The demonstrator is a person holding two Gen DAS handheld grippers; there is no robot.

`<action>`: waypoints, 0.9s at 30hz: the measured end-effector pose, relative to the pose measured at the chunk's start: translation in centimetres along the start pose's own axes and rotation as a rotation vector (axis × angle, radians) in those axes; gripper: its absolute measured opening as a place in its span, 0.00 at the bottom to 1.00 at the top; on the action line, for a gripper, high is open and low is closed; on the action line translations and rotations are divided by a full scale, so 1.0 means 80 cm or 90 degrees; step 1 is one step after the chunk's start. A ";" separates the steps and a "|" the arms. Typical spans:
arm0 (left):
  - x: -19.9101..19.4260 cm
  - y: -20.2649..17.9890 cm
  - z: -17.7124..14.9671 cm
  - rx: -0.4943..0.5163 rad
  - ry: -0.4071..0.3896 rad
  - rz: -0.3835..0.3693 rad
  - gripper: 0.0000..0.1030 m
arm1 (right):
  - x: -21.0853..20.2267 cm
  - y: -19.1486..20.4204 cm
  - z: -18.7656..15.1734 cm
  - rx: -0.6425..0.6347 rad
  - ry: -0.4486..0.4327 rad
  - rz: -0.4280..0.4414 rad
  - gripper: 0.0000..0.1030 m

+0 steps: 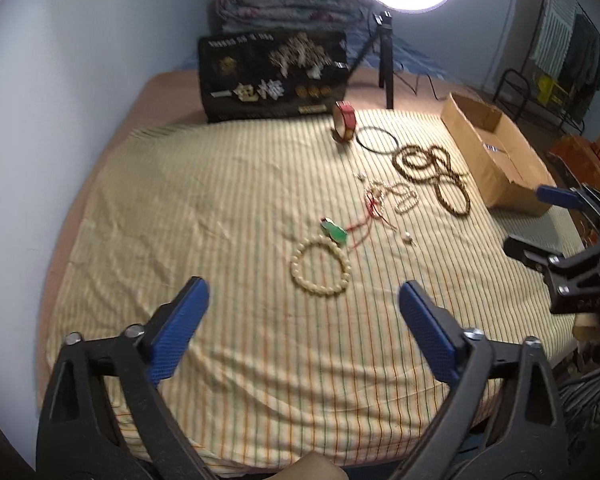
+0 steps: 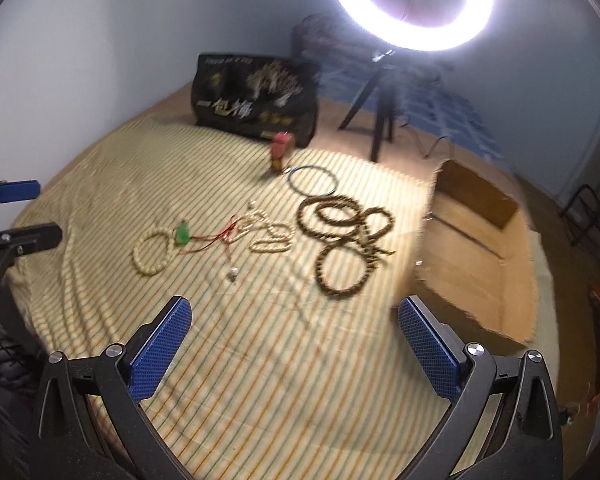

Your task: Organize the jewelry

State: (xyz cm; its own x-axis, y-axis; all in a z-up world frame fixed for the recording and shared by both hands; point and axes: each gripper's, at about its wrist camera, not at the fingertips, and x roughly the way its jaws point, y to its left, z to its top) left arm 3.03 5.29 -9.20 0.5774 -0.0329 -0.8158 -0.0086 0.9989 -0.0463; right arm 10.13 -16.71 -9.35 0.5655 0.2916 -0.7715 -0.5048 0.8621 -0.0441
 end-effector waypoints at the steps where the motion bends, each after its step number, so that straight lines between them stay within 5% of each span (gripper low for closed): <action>1: 0.007 -0.001 0.001 0.002 0.010 0.000 0.85 | 0.007 -0.001 0.001 -0.001 0.007 0.010 0.97; 6: 0.053 0.006 0.011 -0.002 0.071 0.002 0.65 | 0.037 -0.006 0.006 0.005 0.037 0.048 0.82; 14: 0.112 0.026 0.018 -0.043 0.133 -0.003 0.56 | 0.068 0.001 0.015 0.007 0.057 0.092 0.60; 23: 0.137 0.023 0.017 -0.046 0.135 0.000 0.55 | 0.108 0.026 0.018 -0.022 0.089 0.107 0.41; 27: 0.148 0.022 0.012 -0.052 0.139 0.010 0.46 | 0.121 0.035 0.013 -0.038 0.103 0.107 0.37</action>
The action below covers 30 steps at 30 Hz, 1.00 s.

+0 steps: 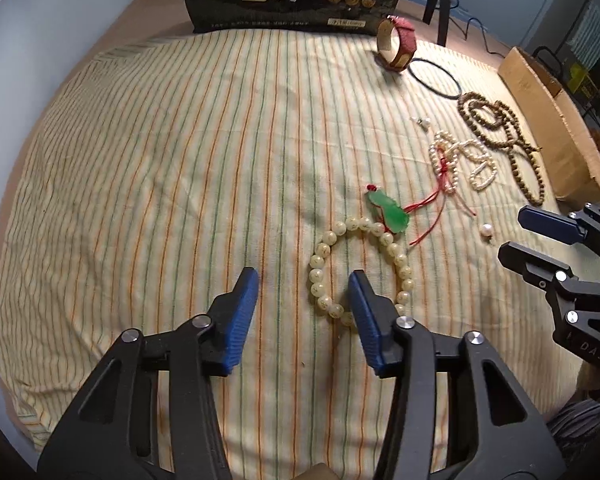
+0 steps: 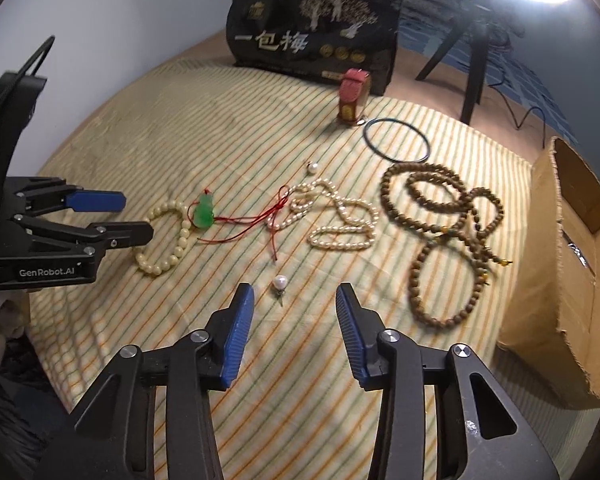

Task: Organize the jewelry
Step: 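Grasp the cream bead bracelet with the left gripper while the right gripper grasps a white pearl, then lift and carry the bracelet and pearl in both grippers over the cardboard box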

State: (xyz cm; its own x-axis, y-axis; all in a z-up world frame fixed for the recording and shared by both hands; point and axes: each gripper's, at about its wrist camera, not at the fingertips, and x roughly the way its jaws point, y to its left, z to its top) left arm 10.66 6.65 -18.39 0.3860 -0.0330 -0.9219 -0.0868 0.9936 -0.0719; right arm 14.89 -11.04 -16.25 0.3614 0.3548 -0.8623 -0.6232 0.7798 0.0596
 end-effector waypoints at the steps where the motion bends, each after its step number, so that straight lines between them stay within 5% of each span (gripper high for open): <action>1: 0.001 -0.001 0.000 0.004 -0.004 0.004 0.46 | 0.003 0.002 -0.001 -0.002 0.003 -0.001 0.37; 13: 0.004 -0.001 0.001 0.001 -0.015 -0.005 0.12 | 0.020 0.009 0.004 -0.009 0.017 0.004 0.21; 15: 0.004 -0.001 0.001 0.003 -0.015 -0.008 0.09 | 0.023 0.010 0.005 -0.010 0.022 0.005 0.14; 30: -0.004 0.002 0.000 -0.004 -0.021 -0.023 0.06 | 0.029 0.007 0.012 -0.004 0.012 0.016 0.07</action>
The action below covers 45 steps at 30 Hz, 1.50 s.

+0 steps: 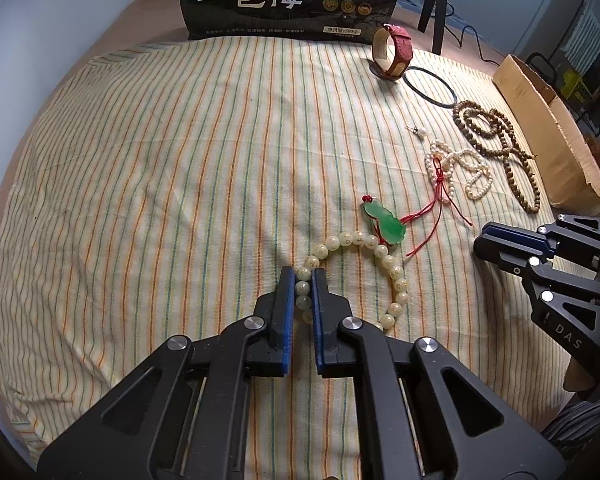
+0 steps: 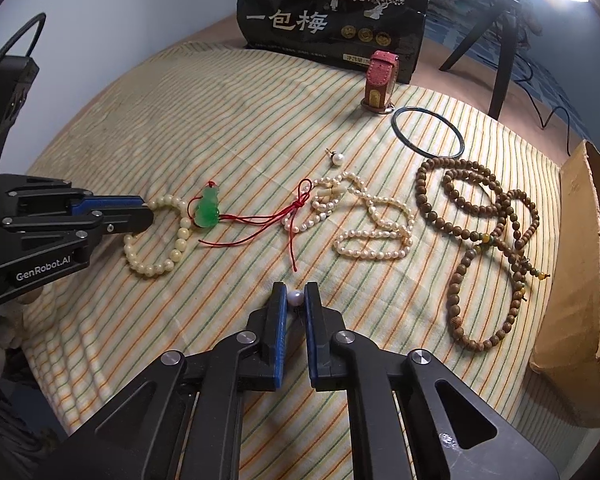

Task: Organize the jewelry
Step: 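Lift and carry the bracelet and pearl in both grippers over the cardboard box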

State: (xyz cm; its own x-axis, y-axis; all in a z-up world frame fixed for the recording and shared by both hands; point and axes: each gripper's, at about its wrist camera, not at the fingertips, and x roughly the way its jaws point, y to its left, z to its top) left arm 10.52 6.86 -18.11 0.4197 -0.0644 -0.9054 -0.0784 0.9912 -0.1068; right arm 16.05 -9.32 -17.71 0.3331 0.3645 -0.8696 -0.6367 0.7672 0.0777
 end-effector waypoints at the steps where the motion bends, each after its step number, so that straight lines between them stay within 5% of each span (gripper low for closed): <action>1: -0.003 0.000 0.000 -0.002 -0.003 -0.001 0.06 | -0.003 0.000 -0.001 0.000 -0.003 -0.003 0.07; 25: -0.102 -0.064 0.048 0.023 -0.129 -0.086 0.05 | -0.115 -0.078 -0.018 0.083 -0.109 -0.069 0.07; 45: -0.107 -0.215 0.114 0.077 -0.159 -0.192 0.05 | -0.181 -0.208 -0.051 0.209 -0.159 -0.168 0.07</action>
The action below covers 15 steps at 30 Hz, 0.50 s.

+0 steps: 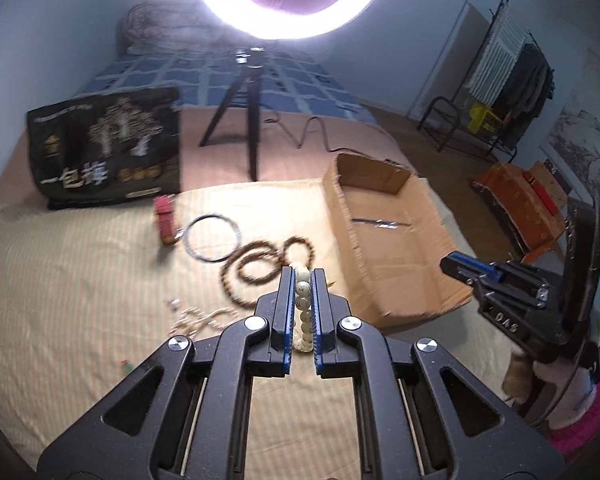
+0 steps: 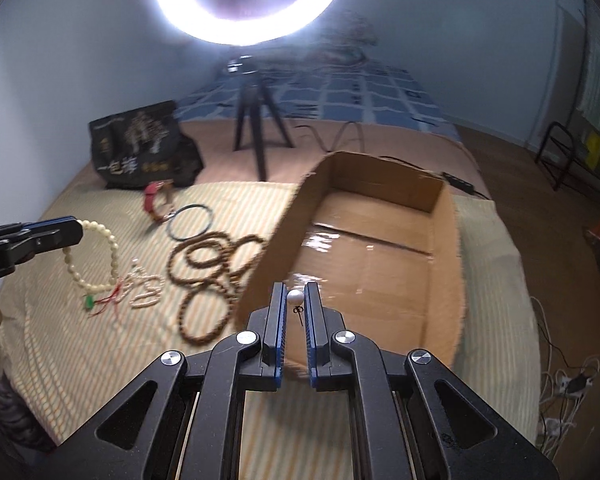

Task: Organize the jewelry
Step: 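Lift and carry the bracelet and pearl in both grippers over the cardboard box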

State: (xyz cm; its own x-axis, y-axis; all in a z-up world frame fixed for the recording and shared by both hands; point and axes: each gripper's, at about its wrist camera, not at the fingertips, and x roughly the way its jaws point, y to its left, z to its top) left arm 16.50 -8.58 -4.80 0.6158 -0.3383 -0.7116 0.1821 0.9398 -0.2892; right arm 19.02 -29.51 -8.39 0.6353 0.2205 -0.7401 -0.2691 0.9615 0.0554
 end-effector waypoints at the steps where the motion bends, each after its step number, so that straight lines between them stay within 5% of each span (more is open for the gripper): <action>1: 0.004 -0.006 0.003 0.001 -0.001 -0.005 0.05 | 0.001 -0.006 0.000 0.005 0.000 -0.004 0.07; 15: 0.082 -0.082 0.029 0.028 0.016 -0.062 0.05 | 0.016 -0.073 -0.004 0.061 0.018 -0.049 0.07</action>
State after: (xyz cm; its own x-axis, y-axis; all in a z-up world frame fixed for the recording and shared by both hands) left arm 21.13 -16.87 -6.12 0.5745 -0.4282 -0.6975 0.2733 0.9037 -0.3297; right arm 21.15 -34.88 -9.86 0.6301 0.1412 -0.7636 -0.1485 0.9871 0.0600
